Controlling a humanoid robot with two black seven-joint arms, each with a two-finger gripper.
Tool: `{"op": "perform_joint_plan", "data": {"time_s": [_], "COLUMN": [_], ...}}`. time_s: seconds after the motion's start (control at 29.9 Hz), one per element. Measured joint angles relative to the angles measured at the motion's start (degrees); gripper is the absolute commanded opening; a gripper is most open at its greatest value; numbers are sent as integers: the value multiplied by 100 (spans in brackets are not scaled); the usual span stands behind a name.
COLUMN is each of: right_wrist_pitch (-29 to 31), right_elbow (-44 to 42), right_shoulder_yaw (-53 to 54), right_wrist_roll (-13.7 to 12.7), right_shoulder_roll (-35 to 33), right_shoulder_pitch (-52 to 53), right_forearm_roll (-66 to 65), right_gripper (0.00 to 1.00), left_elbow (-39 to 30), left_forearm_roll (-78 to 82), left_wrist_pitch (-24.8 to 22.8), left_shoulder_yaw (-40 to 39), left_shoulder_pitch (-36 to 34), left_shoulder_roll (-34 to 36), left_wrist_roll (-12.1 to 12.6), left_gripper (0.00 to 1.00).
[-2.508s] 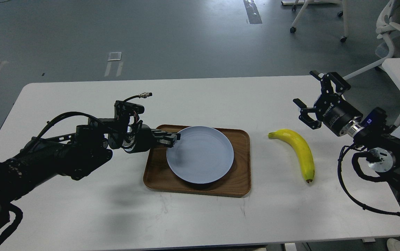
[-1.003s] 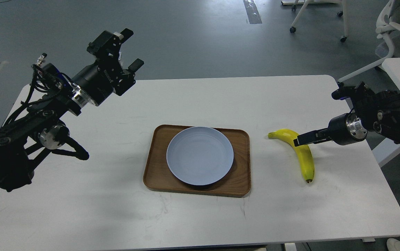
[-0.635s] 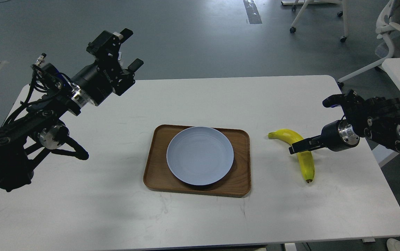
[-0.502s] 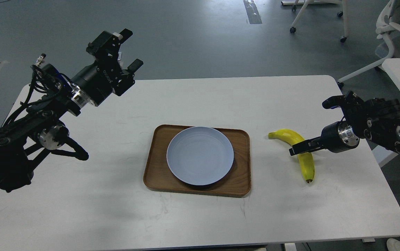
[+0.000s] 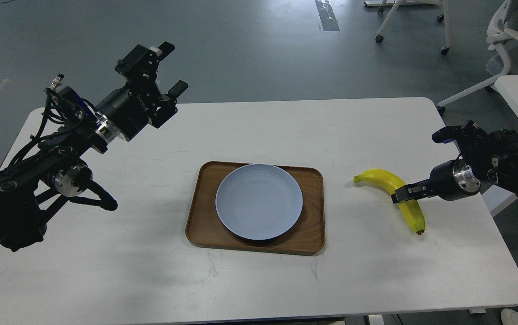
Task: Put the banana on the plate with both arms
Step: 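Lift the banana with the right gripper and carry it over the plate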
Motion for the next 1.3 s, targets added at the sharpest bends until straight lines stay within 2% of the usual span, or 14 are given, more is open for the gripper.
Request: {"op": "perform_joint_plan", "data": {"time_s": [0.17,0.3,0.47,0.87,1.3], "right_wrist_pitch": [1,0,1,1,1], "right_elbow": [374,577,587,31,-238], "right_shoulder_yaw": [24,31,25,-120,-257], "right_wrist_roll": [-1,-1,-1,0,0], "right_shoulder_roll": [-296,-270,280,2234,2951], "right_shoulder_pitch": [604,1084,1374,1461,1091], "right_forearm_roll": [8,24,65,960,1401], "right_gripper": [6,7,8,9,13], "left_elbow": [-93,-120,-120,-114,-114], "left_forearm_roll": [1,6,9,7,1], "left_wrist_pitch": [-1,-1,-1,3,7], "left_shoulder_yaw": [5,8,7,-1,-1], "left_shoulder_pitch": [0,0,0,0,0], "left_shoulder_roll": [25,16,-6,-2,33], "left_wrist_roll": [0,0,0,0,1], "left_gripper": [98,98,98,98,98]}}
